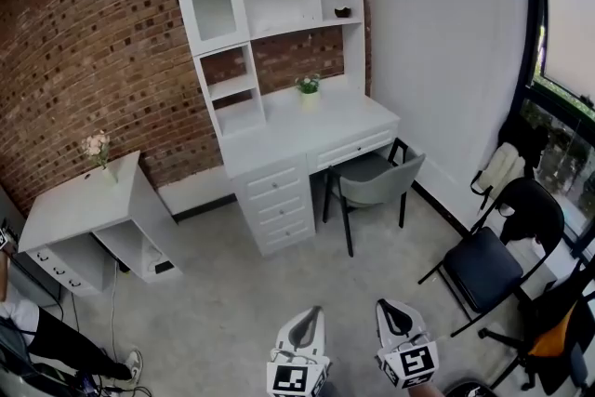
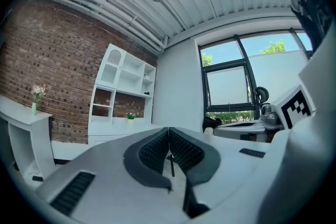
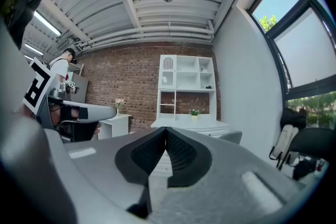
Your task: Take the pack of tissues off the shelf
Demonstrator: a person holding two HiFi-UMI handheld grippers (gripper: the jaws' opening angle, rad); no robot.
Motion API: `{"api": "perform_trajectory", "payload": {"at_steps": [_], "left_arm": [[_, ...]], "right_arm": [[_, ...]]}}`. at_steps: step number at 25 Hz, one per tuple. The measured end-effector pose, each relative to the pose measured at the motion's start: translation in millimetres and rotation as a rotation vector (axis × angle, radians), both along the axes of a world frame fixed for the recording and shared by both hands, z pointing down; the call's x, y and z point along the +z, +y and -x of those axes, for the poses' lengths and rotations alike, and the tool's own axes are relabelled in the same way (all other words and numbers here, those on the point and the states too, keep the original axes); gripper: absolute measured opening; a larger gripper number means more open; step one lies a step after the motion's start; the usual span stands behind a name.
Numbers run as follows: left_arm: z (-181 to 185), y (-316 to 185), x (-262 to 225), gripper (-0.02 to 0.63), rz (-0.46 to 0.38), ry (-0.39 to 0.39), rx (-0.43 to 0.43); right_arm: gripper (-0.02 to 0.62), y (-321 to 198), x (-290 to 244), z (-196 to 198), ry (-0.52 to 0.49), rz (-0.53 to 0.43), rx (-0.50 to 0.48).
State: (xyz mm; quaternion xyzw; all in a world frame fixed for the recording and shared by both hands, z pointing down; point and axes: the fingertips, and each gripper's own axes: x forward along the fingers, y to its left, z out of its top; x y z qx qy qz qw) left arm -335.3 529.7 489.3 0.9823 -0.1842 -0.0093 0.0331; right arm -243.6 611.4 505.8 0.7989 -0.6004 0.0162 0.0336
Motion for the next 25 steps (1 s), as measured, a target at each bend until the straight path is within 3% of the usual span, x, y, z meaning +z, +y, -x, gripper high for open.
{"api": "perform_trajectory", "payload": {"at_steps": [13,25], "left_arm": [[-27.7,-112.6,1.6,0.011,0.02,-0.012,-0.009],[-25.3,-192.9,-1.9,0.011,-0.009,0.01,-0.036]], "right_arm": [[0.002,-109.9,1.0,-25.9,-0.038,0.006,0.016],[0.002,-174.2,-12.6,-37.2,0.015,-0.022,0.073]]}}
